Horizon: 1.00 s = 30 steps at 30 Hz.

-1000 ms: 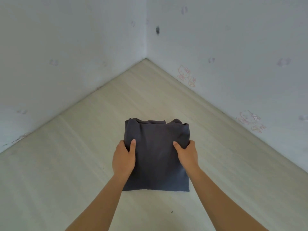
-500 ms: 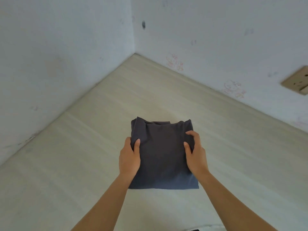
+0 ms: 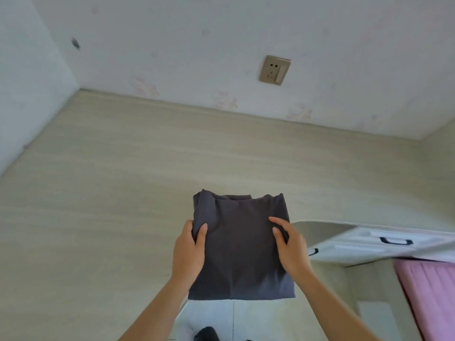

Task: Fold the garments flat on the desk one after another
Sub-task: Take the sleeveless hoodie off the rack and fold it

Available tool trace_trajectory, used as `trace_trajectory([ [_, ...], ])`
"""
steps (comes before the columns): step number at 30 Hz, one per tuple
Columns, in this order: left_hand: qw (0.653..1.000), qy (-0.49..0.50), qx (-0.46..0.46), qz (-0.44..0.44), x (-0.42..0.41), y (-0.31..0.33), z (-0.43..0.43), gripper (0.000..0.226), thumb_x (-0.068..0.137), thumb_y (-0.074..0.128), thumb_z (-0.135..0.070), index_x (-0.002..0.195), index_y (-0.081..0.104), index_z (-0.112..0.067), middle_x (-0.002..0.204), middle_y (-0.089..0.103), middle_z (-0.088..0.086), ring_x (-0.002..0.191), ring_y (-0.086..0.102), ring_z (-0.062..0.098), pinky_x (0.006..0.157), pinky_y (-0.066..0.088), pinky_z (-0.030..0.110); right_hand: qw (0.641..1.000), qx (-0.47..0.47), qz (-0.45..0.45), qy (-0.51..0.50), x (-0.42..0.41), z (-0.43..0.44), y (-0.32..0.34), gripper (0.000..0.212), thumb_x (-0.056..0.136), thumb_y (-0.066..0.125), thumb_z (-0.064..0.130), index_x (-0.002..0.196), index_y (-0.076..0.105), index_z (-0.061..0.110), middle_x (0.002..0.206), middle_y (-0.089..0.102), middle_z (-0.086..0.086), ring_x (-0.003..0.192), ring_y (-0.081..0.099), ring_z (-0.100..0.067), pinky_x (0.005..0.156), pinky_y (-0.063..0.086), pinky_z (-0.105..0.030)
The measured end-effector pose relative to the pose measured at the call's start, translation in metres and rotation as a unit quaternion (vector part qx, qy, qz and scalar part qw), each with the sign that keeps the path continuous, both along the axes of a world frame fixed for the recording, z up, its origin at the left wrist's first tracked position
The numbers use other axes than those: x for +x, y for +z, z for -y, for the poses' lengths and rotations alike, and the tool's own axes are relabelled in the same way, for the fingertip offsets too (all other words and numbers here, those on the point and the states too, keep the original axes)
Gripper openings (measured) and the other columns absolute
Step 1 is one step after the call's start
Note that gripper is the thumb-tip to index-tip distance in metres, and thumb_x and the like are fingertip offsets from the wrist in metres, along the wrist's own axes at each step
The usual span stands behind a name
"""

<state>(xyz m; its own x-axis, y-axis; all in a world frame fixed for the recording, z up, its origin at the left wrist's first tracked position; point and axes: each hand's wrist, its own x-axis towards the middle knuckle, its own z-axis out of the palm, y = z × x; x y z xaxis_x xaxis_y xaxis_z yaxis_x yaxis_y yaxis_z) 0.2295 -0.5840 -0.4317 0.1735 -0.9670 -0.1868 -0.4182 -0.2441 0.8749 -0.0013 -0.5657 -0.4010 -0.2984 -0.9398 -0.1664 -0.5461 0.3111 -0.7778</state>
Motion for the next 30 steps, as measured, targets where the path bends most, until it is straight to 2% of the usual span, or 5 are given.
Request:
trace_trajectory([
  [5, 0.994, -0.11, -0.013, -0.002, -0.09, 0.009, -0.036, 0.032, 0.097, 0.047, -0.039, 0.079, 0.045, -0.013, 0.064, 0.049, 0.0, 0.057, 0.045, 0.018, 0.052, 0.034, 0.028, 0.996, -0.016, 0.003, -0.089, -0.088, -0.08, 0.012, 0.026, 0.099, 0.049, 0.018, 0.118, 0.062, 0.03, 0.109, 0.062, 0.015, 0.1, 0.057, -0.006, 0.093, 0.047, -0.028],
  [10, 0.981, -0.194, -0.022, 0.01, -0.183, 0.02, -0.094, 0.032, 0.097, 0.046, -0.041, 0.079, 0.043, -0.015, 0.066, 0.052, -0.001, 0.06, 0.05, 0.019, 0.053, 0.035, 0.031, 0.983, -0.04, -0.003, -0.18, -0.163, -0.181, 0.018, 0.027, 0.098, 0.05, 0.017, 0.117, 0.063, 0.03, 0.105, 0.062, 0.018, 0.091, 0.056, 0.002, 0.086, 0.047, -0.024],
  [24, 0.9, -0.434, 0.014, 0.022, -0.424, 0.003, -0.378, 0.025, 0.097, 0.048, -0.041, 0.086, 0.048, -0.018, 0.077, 0.06, -0.002, 0.072, 0.058, 0.02, 0.057, 0.04, 0.028, 0.914, -0.018, -0.012, -0.406, -0.332, -0.55, -0.003, 0.029, 0.097, 0.052, 0.014, 0.115, 0.061, 0.035, 0.11, 0.06, 0.018, 0.102, 0.053, -0.005, 0.09, 0.04, -0.022],
  [26, 0.884, -0.465, 0.029, 0.041, -0.448, -0.008, -0.403, 0.028, 0.096, 0.047, -0.044, 0.091, 0.049, -0.017, 0.083, 0.062, 0.0, 0.08, 0.06, 0.026, 0.064, 0.046, 0.035, 0.899, -0.005, -0.003, -0.437, -0.343, -0.586, -0.013, 0.028, 0.095, 0.055, 0.017, 0.116, 0.061, 0.035, 0.11, 0.062, 0.015, 0.104, 0.056, -0.009, 0.092, 0.043, -0.027],
  [30, 0.845, -0.524, 0.051, 0.094, -0.496, -0.029, -0.436, 0.051, 0.097, 0.044, -0.046, 0.128, 0.047, -0.005, 0.123, 0.061, 0.013, 0.113, 0.056, 0.034, 0.092, 0.047, 0.042, 0.881, 0.023, 0.043, -0.471, -0.359, -0.637, -0.03, 0.046, 0.079, 0.076, 0.03, 0.122, 0.059, 0.034, 0.117, 0.061, 0.014, 0.108, 0.055, -0.006, 0.091, 0.043, -0.025],
])
